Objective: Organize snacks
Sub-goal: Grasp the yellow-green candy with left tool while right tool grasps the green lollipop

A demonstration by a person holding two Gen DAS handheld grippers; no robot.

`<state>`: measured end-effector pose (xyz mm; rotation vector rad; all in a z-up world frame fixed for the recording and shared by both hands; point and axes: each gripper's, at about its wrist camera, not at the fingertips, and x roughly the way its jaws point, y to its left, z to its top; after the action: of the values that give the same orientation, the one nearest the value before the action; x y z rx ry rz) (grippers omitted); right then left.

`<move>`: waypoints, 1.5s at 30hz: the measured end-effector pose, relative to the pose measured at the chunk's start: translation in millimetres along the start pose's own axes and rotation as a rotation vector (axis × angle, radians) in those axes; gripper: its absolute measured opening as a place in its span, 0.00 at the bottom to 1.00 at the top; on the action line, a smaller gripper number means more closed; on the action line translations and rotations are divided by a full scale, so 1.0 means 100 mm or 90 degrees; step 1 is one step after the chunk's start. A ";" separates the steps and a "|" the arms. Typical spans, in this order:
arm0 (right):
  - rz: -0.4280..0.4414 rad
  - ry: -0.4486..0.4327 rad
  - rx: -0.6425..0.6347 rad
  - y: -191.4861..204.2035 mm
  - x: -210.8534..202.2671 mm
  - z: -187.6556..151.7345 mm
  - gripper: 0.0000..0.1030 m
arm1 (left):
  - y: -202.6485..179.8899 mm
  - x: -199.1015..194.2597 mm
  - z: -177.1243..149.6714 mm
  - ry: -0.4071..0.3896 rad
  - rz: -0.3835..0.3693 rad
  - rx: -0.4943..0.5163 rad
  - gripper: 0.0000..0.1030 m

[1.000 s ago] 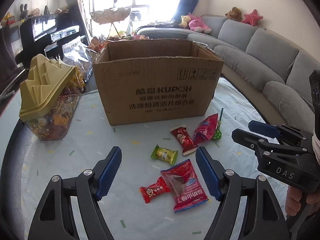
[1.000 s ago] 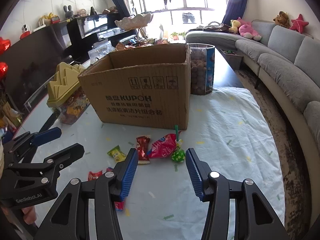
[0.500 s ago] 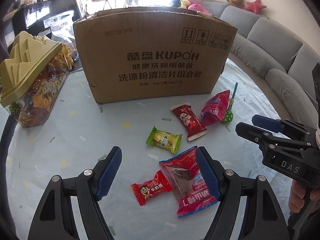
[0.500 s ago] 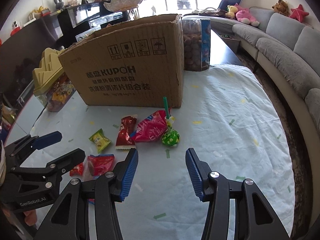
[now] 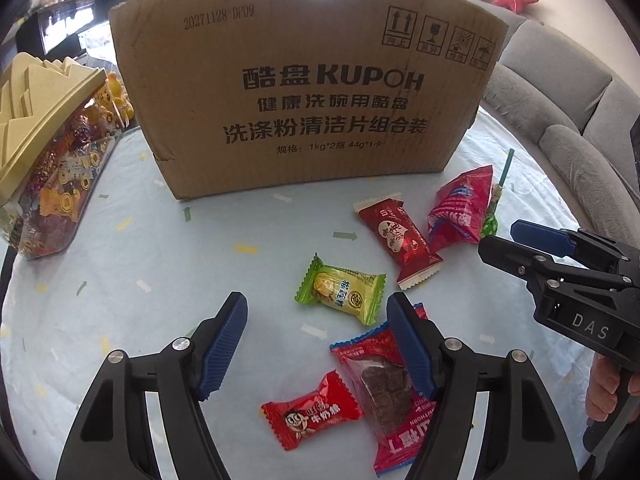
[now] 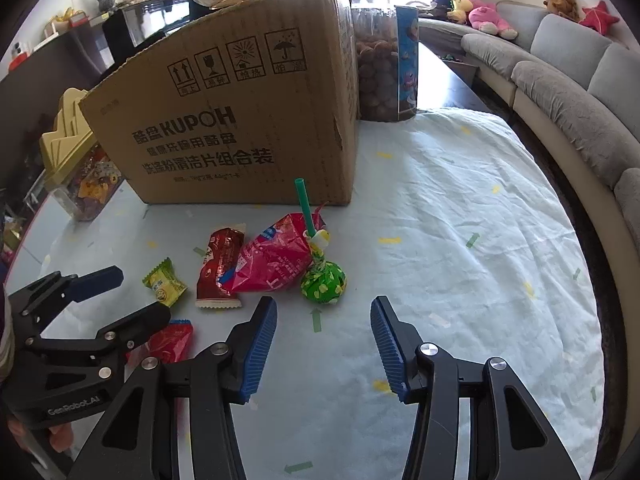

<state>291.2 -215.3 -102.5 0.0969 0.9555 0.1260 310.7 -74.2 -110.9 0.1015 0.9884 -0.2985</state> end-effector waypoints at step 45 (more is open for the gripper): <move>0.013 -0.060 -0.017 0.16 -0.42 0.07 0.26 | 0.18 -0.64 0.04 -0.096 -0.033 -0.024 0.17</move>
<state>272.1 -205.7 -62.7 0.0879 0.8585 0.1512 285.7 -45.0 -56.0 0.0184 0.8477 -0.3307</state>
